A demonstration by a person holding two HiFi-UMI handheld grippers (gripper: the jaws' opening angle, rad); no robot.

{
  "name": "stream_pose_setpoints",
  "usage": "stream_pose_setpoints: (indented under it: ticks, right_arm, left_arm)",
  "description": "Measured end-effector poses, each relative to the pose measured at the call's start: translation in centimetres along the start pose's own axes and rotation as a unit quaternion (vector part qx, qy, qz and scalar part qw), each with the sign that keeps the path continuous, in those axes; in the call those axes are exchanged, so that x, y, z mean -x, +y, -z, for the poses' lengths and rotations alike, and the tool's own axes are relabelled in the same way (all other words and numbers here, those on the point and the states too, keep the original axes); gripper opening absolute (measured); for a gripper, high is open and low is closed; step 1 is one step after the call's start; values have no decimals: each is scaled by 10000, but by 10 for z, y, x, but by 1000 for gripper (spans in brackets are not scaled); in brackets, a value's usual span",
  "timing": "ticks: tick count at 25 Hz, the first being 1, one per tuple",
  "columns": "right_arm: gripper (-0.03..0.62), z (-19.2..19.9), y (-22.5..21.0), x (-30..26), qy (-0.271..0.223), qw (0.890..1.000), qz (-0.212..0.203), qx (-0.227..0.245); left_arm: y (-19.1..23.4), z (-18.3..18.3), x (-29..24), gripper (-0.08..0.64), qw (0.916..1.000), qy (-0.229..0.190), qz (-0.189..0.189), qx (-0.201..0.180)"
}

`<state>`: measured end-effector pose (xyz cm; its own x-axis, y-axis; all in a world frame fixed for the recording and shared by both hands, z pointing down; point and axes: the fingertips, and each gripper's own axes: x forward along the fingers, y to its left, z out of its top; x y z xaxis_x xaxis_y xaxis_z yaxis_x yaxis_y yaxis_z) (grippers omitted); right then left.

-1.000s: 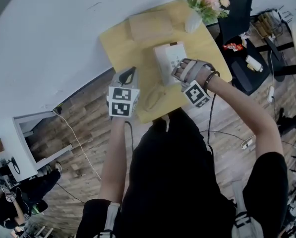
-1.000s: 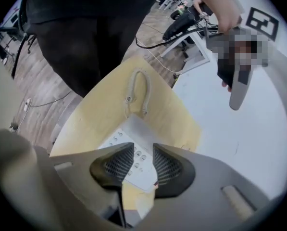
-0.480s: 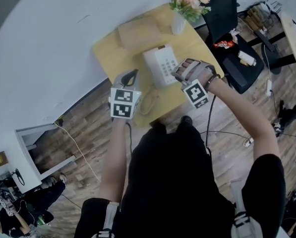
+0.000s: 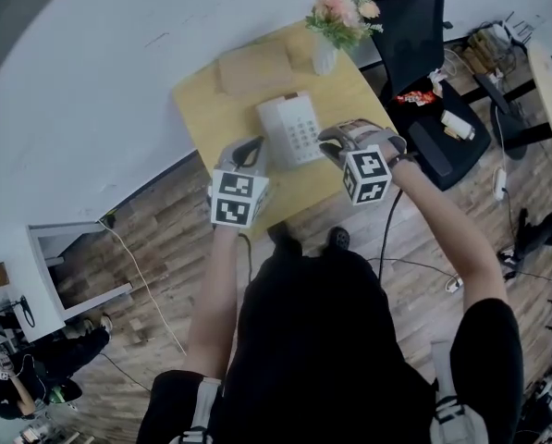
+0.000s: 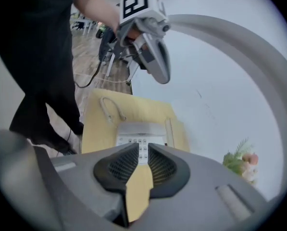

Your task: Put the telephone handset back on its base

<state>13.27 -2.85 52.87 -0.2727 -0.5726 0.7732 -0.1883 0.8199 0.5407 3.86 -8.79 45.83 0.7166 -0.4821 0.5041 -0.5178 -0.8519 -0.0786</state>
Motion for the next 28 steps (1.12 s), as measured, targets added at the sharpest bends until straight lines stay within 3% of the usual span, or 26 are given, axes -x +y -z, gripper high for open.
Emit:
stream_pose_setpoints:
  ticks: [5, 10, 20, 28]
  right_arm:
    - [63, -3, -5, 25, -537, 9930, 41, -1050]
    - [57, -3, -10, 50, -1047, 9738, 67, -2018]
    - [48, -15, -27, 88, -2013, 9197, 329, -3354]
    - [48, -10, -30, 112, -2495, 8674, 446, -4283]
  left_arm:
    - [-24, -1, 2, 14, 9998, 94, -146, 128]
    - [-49, -7, 4, 14, 9995, -3, -195, 267]
    - [-81, -23, 22, 14, 9974, -229, -400, 561]
    - [-94, -28, 32, 14, 9943, -440, -548, 804]
